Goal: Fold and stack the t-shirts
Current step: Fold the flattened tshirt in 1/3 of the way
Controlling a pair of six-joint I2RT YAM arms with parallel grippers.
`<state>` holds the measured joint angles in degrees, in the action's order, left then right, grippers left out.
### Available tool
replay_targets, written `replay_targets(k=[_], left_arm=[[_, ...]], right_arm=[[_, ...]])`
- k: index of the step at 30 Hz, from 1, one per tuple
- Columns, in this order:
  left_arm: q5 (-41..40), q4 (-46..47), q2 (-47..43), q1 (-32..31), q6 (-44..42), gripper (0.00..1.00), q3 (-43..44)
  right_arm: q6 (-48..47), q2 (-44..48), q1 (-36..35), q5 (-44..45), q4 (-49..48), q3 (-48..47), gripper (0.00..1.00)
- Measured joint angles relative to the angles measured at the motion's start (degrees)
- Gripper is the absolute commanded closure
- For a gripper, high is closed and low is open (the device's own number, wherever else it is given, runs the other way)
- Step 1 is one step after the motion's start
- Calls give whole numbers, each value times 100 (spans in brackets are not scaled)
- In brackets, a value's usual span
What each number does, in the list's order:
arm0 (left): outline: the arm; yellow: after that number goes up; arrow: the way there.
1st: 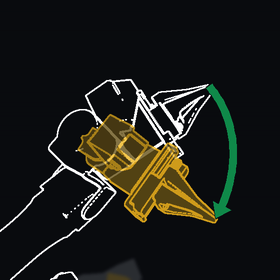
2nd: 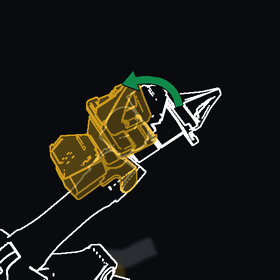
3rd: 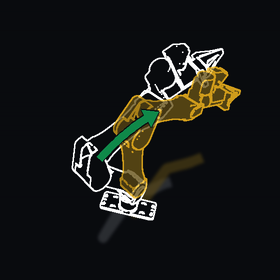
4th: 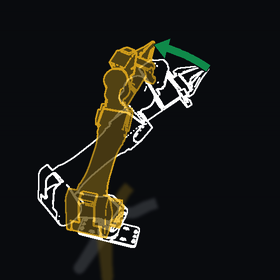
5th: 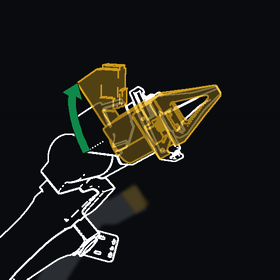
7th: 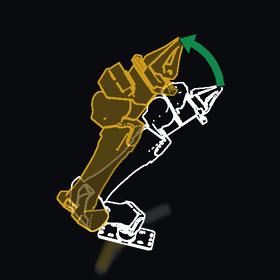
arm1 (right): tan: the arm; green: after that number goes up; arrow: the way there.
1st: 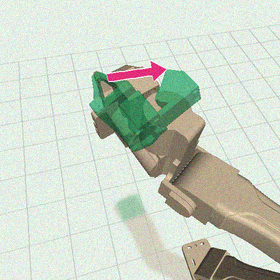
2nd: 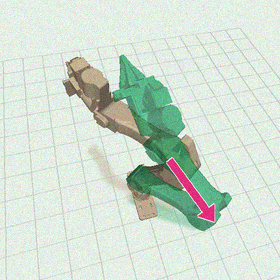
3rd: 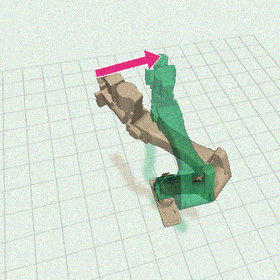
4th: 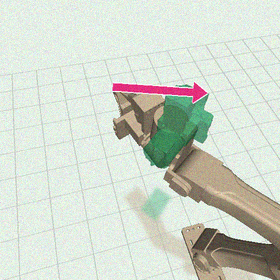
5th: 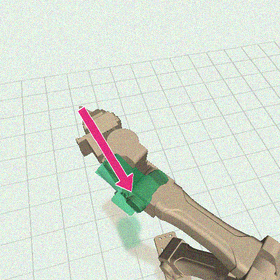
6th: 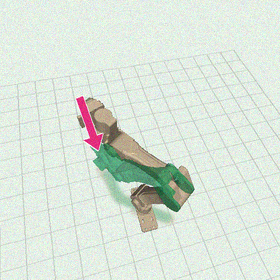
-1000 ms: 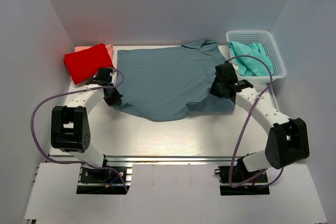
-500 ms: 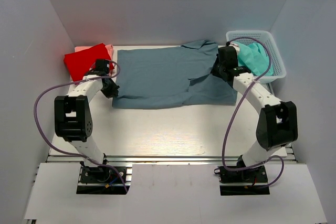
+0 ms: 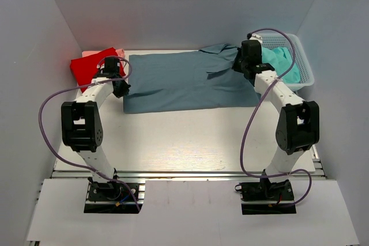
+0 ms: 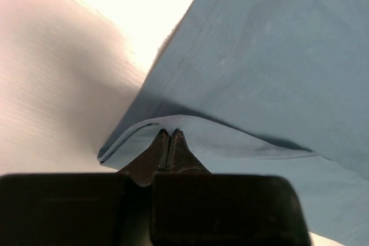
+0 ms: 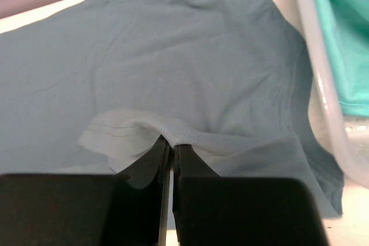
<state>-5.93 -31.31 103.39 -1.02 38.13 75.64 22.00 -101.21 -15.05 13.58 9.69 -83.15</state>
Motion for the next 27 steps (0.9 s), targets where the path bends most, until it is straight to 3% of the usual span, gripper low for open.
replay_targets(k=[15, 23, 25, 26, 27], left_arm=[[-254, 251, -101, 0, -22, 100, -15], [-299, 304, 240, 0, -37, 100, 195], [-330, 319, 428, 0, -50, 90, 310], [-358, 306, 533, 2, -63, 75, 374], [-380, 282, 632, 4, -87, 39, 431]], right_arm=[[4, -155, 229, -63, 28, -57, 100], [2, -863, 258, -140, -107, -597, 99], [20, -1294, 286, -162, -155, -981, 87], [37, -1526, 302, -179, -181, -1200, 67], [57, -1818, 321, -208, -208, -1469, 47]])
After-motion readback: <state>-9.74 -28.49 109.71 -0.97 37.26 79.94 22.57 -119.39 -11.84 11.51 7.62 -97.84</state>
